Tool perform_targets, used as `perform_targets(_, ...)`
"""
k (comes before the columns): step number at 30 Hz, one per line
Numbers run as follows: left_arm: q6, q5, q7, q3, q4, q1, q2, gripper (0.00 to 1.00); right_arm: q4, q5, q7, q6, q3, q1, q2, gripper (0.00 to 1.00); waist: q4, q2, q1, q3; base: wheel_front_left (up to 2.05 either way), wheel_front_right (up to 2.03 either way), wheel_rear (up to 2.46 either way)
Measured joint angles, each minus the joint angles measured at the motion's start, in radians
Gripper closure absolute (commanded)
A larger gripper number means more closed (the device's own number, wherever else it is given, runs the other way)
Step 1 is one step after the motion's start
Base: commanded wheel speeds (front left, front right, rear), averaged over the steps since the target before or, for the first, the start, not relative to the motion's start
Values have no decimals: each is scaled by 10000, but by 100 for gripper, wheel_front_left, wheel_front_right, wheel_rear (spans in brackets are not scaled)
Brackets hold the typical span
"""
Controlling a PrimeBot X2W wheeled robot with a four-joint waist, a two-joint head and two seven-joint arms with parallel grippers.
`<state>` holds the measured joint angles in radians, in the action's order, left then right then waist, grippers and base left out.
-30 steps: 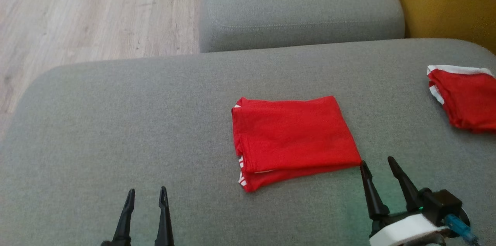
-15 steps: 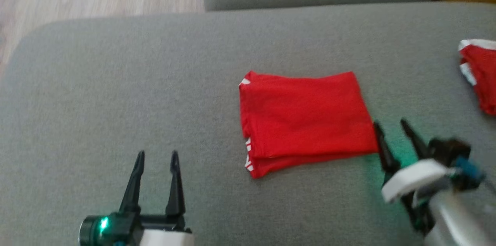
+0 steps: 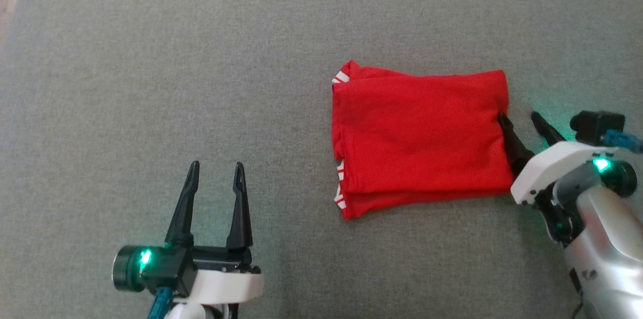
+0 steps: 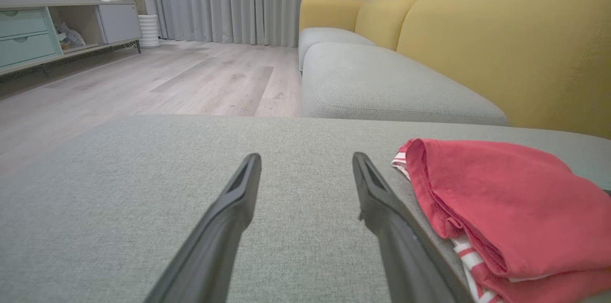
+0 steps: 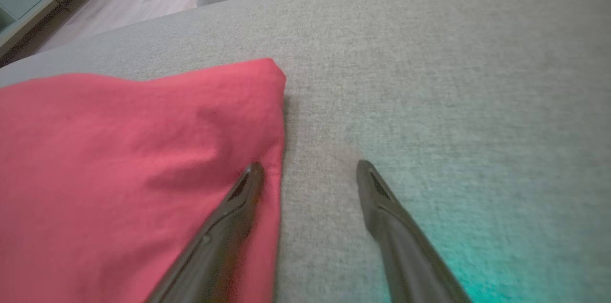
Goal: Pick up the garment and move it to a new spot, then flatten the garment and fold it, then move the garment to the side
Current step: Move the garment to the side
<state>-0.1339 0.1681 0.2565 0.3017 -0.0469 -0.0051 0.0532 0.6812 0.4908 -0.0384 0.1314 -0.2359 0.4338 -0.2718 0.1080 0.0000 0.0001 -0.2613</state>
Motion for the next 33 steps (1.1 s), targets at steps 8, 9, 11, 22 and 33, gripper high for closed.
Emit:
perform_targets(8, -81, 19, 0, 63, -56, -212, -2, 0, -324, 686, -13, 0, -462, 116, -113, 18, -123, 0, 0, -273, 0, 0, 0)
perform_targets(9, -81, 19, 0, 61, -79, -245, -2, 0, -401, 759, -13, 0, -522, 116, -111, 4, -142, 0, 0, -274, 0, 0, 0)
perform_targets(11, -81, -4, 0, 61, -100, -278, -2, 0, -466, 867, -21, 0, -585, 107, -111, 0, -157, 0, 0, -271, 0, 0, 0)
perform_targets(22, -84, -27, 2, 44, -153, -308, -2, 0, -1304, 1956, -746, 0, -1120, -377, -153, 100, -303, 0, -1, -155, 0, 0, 0)
perform_targets(33, -56, -213, 2, -132, 111, -372, -4, 0, -1866, 744, -518, 0, -280, -235, -2259, 100, -1268, 0, -1, -507, 0, 0, 0)
